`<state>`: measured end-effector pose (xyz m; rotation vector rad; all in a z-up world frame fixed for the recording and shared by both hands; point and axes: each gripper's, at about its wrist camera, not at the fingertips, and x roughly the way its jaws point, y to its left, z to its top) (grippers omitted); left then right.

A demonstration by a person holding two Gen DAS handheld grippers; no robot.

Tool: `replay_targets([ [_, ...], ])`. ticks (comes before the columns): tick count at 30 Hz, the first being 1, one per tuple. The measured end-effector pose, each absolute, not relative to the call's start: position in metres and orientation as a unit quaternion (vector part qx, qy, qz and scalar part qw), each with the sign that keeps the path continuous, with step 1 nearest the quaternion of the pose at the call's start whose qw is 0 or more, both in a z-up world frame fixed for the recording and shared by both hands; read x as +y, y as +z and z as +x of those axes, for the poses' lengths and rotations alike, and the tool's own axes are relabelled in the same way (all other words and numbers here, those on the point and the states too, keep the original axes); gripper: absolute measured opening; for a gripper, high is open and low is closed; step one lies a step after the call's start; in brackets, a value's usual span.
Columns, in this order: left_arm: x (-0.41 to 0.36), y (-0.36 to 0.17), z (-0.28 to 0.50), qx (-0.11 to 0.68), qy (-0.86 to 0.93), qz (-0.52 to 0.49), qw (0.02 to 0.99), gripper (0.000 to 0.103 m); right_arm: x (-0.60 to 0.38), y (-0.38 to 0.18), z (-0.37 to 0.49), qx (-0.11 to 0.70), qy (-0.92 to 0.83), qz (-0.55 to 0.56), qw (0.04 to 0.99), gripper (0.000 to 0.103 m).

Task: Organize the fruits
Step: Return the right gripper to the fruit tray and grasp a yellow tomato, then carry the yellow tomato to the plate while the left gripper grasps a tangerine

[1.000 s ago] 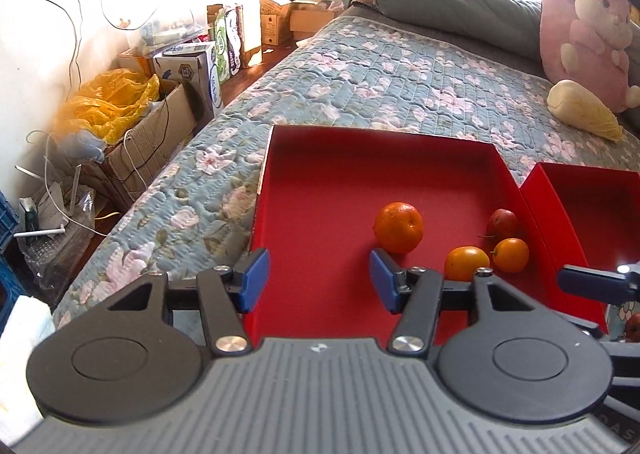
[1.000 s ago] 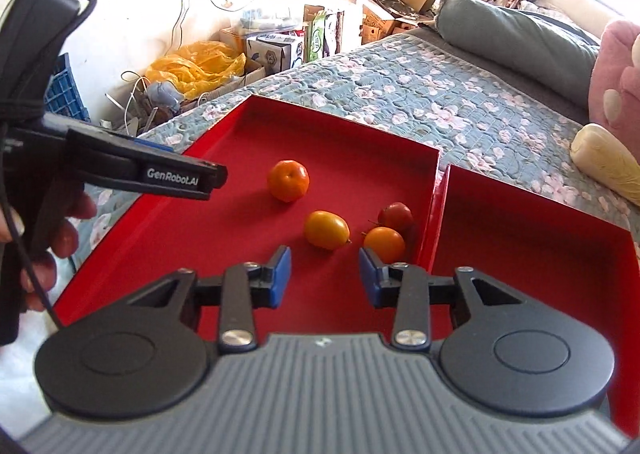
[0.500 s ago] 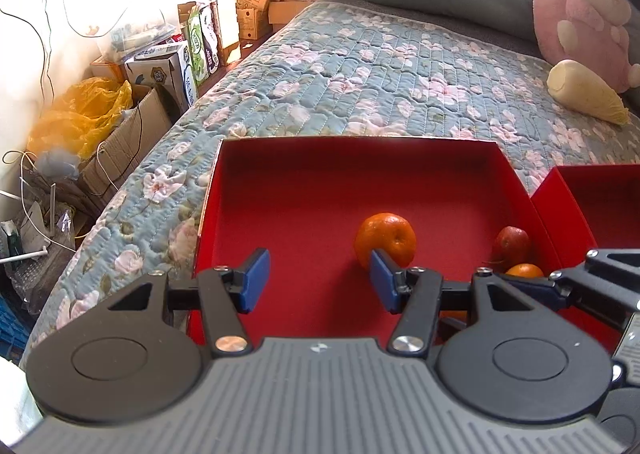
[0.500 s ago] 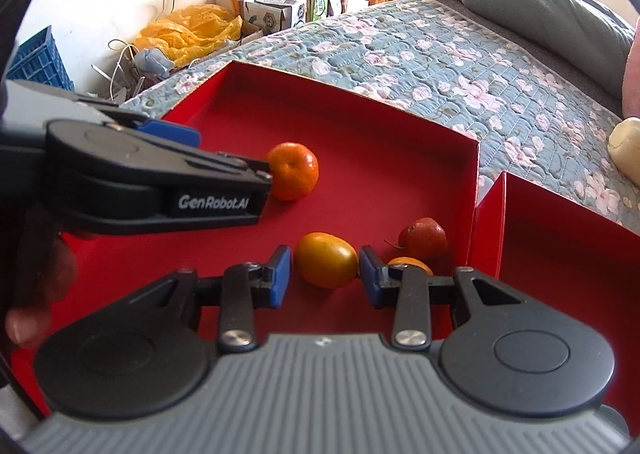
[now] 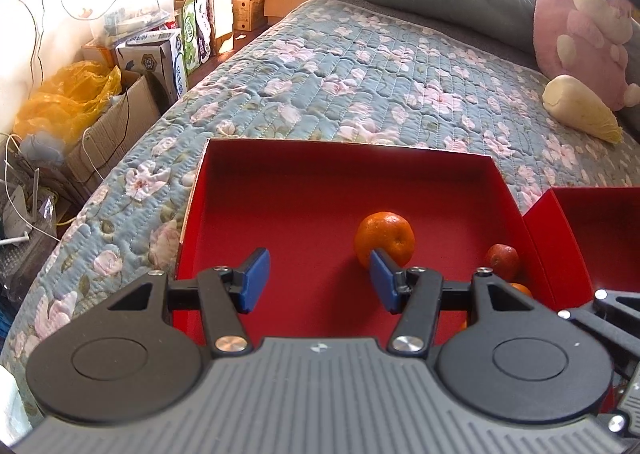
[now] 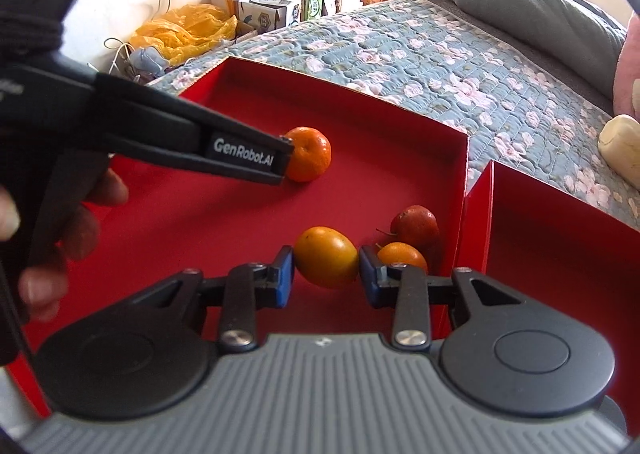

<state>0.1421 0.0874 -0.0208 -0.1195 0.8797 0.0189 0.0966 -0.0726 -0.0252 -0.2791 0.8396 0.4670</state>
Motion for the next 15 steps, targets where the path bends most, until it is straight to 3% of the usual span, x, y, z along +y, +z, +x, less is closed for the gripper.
replay_targets([
  [5, 0.1, -0.018, 0.141, 0.425, 0.004, -0.09, 0.901, 0.062, -0.095, -0.008, 0.071, 0.39, 0.229, -0.107, 0.885, 0.038],
  [11, 0.074, -0.02, 0.146, 0.422, -0.006, -0.04, 0.906, 0.062, -0.113, -0.002, 0.04, 0.391, 0.235, -0.079, 0.886, 0.038],
  [15, 0.057, -0.018, 0.155, 0.402, -0.007, -0.01, 0.915, 0.07, -0.116, 0.001, 0.027, 0.395, 0.246, -0.076, 0.882, 0.038],
])
